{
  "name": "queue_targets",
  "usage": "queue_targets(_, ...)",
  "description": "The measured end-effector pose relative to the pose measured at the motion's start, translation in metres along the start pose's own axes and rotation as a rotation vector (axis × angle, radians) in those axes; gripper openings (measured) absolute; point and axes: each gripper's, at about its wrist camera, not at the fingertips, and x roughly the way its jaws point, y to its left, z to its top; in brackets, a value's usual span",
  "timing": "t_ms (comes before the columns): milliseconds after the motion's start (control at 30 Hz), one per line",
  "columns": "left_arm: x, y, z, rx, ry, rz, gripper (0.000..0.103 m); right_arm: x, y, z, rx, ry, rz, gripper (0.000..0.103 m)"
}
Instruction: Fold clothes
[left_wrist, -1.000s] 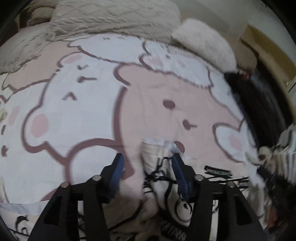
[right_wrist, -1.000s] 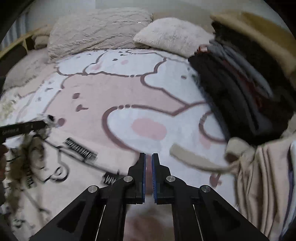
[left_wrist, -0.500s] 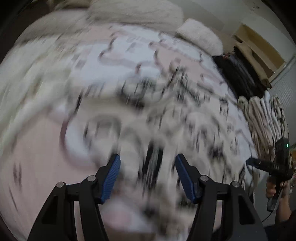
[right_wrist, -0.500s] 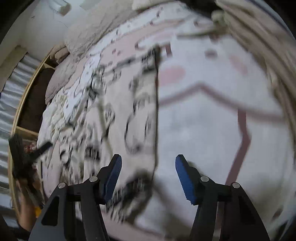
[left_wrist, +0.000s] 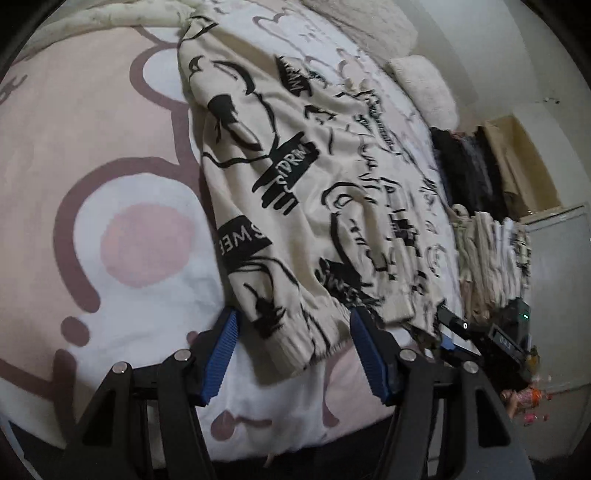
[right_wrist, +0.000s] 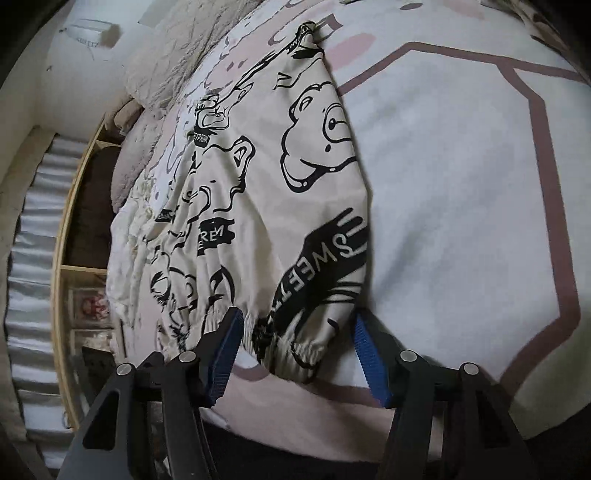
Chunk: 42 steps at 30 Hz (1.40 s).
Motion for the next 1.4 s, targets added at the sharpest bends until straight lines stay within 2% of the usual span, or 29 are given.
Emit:
queue_targets(33,0.001,-0.002,0.0,0.001,-0.002,0.01,0.053,0.001,0.001,0.0,-0.008,-0.006,-0.02,0.042)
queue_targets(67,0.0,0.0,0.001,-0.01,0.01,-0.007,0.024,0.001,0.001,0.0,-0.018,-0.009,-0.039,0.035)
queue_targets(100,-0.002,0.002,0.002,-0.022,0.022,-0.027,0.014,0.001,0.001,0.0,-0.025,-0.011,-0.054,0.018)
queue_targets(133,-0.003,0.005,0.003,-0.035,0.035,-0.046,0.013,0.0,-0.001,0.001,-0.026,-0.006,-0.056,0.01)
queue_targets(167,-0.008,0.008,0.005,-0.059,0.04,-0.082,0.011,-0.001,-0.002,0.003,-0.029,-0.001,-0.057,0.009)
queue_targets(233,-0.022,0.006,0.009,-0.065,0.035,-0.123,0.011,-0.008,0.003,0.004,-0.054,0.0,-0.058,0.005)
queue_targets(400,-0.072,-0.017,0.013,0.015,0.024,-0.132,0.011,-0.037,0.027,0.0,-0.15,0.007,-0.07,0.004)
queue_targets(533,-0.087,-0.034,-0.005,0.088,0.091,-0.042,0.011,-0.054,0.038,-0.014,-0.213,0.045,-0.109,0.003)
queue_targets(633,-0.063,-0.025,-0.029,0.143,0.192,0.059,0.011,-0.063,0.044,-0.025,-0.257,0.078,-0.145,0.003)
queue_targets(767,-0.024,-0.005,-0.043,0.14,0.262,0.192,0.017,-0.019,0.013,-0.042,-0.27,0.164,-0.292,0.003)
queue_targets(833,-0.034,-0.002,-0.036,0.152,0.228,0.235,0.023,-0.012,0.013,-0.044,-0.301,0.147,-0.329,0.003)
queue_targets(867,-0.043,-0.003,-0.029,0.168,0.197,0.261,0.03,-0.009,0.013,-0.045,-0.316,0.139,-0.348,0.004)
queue_targets(900,-0.053,-0.005,-0.021,0.208,0.151,0.309,0.036,-0.007,0.014,-0.046,-0.331,0.13,-0.364,0.007)
queue_targets(933,-0.064,-0.011,-0.009,0.271,0.083,0.374,0.047,-0.01,0.016,-0.045,-0.346,0.118,-0.374,0.022)
queue_targets(967,-0.076,-0.021,0.005,0.338,0.012,0.417,0.048,-0.013,0.018,-0.045,-0.361,0.106,-0.383,0.036)
queue_targets(1000,-0.082,-0.031,0.018,0.394,-0.036,0.415,0.048,-0.017,0.02,-0.045,-0.373,0.092,-0.392,0.063)
queue_targets(1067,-0.093,-0.054,0.045,0.502,-0.127,0.404,0.048,-0.026,0.022,-0.041,-0.372,0.053,-0.404,0.066)
queue_targets(1133,-0.085,-0.072,0.069,0.608,-0.176,0.393,0.047,-0.033,0.023,-0.034,-0.365,0.02,-0.412,0.066)
queue_targets(1167,-0.073,-0.084,0.086,0.668,-0.185,0.39,0.042,-0.036,0.024,-0.03,-0.361,0.003,-0.416,0.066)
queue_targets(1233,-0.041,-0.097,0.119,0.74,-0.171,0.376,0.033,-0.043,0.025,-0.023,-0.354,-0.03,-0.424,0.066)
queue_targets(1333,0.002,-0.105,0.152,0.83,-0.141,0.399,0.031,-0.053,0.026,-0.012,-0.343,-0.079,-0.436,0.066)
queue_targets(1400,0.036,-0.103,0.177,0.859,-0.081,0.409,0.031,-0.059,0.027,-0.005,-0.334,-0.109,-0.443,0.066)
